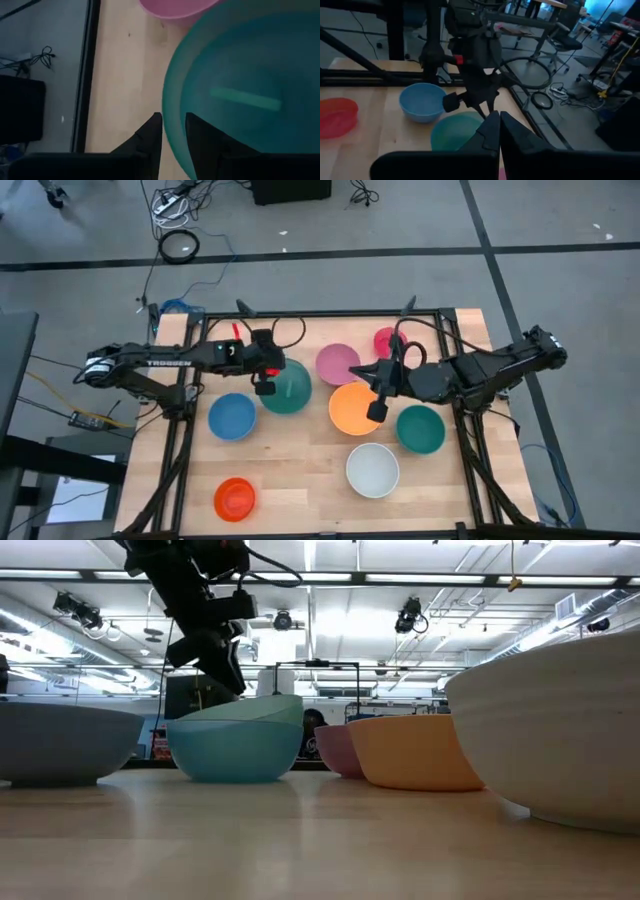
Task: Nest bowls inside each other
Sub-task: Stack the light green bowl into the light blue bowl
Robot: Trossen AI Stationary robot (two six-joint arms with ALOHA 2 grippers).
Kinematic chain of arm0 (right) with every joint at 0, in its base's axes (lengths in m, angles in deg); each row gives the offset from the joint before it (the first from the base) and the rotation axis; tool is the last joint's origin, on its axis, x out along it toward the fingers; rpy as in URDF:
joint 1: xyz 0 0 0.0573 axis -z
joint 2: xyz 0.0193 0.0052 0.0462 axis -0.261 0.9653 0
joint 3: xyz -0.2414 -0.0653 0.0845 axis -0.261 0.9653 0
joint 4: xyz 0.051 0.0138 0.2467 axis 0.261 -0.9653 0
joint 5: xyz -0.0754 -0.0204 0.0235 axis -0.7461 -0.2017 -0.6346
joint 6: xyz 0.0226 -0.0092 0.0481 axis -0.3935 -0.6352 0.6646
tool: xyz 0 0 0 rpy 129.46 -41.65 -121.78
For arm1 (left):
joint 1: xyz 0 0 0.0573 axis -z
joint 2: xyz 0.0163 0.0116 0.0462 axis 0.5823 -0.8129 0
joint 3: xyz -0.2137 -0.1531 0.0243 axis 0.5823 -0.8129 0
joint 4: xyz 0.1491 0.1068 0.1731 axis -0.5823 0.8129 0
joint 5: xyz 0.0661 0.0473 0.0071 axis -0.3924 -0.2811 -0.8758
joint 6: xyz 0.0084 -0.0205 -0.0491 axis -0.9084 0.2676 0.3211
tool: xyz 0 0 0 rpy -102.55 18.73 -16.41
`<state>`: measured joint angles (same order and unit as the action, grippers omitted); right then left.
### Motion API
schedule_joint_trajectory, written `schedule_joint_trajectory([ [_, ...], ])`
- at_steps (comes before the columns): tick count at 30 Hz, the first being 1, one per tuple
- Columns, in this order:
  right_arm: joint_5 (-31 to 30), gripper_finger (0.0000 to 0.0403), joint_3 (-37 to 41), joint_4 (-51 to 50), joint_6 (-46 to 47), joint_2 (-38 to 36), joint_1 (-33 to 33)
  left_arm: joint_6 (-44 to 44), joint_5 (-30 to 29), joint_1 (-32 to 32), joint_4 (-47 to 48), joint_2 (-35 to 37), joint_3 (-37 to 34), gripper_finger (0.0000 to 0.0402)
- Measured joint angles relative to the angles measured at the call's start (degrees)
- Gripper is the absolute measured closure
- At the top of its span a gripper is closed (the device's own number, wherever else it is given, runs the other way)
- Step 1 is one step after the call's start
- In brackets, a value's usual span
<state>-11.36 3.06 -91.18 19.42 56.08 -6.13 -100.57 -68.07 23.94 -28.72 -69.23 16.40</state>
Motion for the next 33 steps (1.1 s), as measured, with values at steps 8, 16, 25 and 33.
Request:
schedule_joint_trajectory([
  [8,-0.14,0.0403,0.00,-1.24,1.62,0.10,-0.18,0.79,5.96,-2.94,0.97,-0.45,0.00,0.0307],
  [16,-0.11,0.0403,0.00,-1.80,2.06,0.10,-0.18,1.37,7.24,-3.74,1.87,-4.31,0.00,0.0307],
  [25,-0.11,0.0403,0.00,-2.16,2.05,0.12,-0.18,5.13,8.57,-3.72,4.30,-5.44,0.00,0.0307],
  [33,-0.17,0.0403,0.00,-2.36,2.07,0.14,-0.18,7.85,9.95,-3.70,6.88,-5.35,1.14,0.0307],
])
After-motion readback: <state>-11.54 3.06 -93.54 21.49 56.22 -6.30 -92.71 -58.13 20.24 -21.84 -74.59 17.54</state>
